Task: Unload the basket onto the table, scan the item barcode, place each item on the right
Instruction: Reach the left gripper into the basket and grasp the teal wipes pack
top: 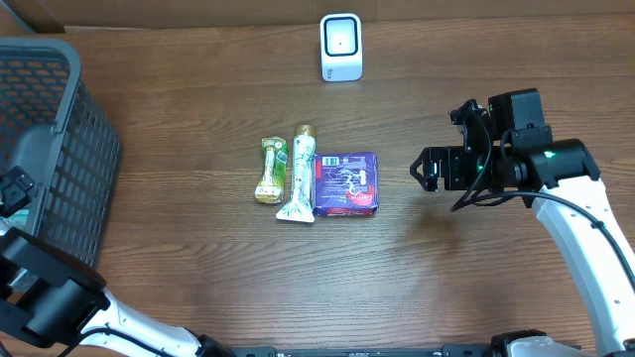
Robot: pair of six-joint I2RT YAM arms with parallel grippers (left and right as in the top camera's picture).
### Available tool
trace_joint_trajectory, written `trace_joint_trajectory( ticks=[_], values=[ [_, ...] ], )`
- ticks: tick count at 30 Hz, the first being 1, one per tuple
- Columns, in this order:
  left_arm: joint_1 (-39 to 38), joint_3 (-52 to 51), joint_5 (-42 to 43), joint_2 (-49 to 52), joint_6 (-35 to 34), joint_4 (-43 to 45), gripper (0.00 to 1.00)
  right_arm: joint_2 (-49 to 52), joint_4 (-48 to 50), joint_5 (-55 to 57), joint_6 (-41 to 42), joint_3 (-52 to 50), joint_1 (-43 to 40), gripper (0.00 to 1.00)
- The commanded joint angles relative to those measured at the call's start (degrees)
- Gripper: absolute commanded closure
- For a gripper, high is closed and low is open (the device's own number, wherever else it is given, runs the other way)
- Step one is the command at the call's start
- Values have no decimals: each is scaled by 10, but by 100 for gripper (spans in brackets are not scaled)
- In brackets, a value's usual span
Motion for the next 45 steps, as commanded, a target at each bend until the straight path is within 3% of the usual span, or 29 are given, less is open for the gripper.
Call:
trace_joint_trajectory(
  ticks=[1,9,16,23,26,28,31,33,39,45],
  values=[
    [6,-3,-26,24,42,12,0,1,2,-3,0,-3,-4,0],
    [22,-3,-25,70,102,57,0,1,-12,-3,0,-3,-4,0],
    [45,-3,-25,101,107,110,1,1,-5,-3,1,-3,-4,0],
    [64,-3,2,147,107,98,7,1,-4,-3,1,-3,-4,0],
    [62,-3,8,161,107,90,19,1,-2,-3,1,-3,-4,0],
    [61,-3,10,164,107,88,40,1,-2,-3,1,-3,-4,0],
    [58,-3,24,164,107,83,82,1,-2,-3,0,-3,-4,0],
    [56,-3,50,164,107,77,96,1,1,-3,0,-3,-4,0],
    [53,-1,112,163,83,64,96,1,5,-3,0,-3,-4,0],
    [44,98,147,162,-61,6,96,1,12,-3,0,-3,-4,0]
  ],
)
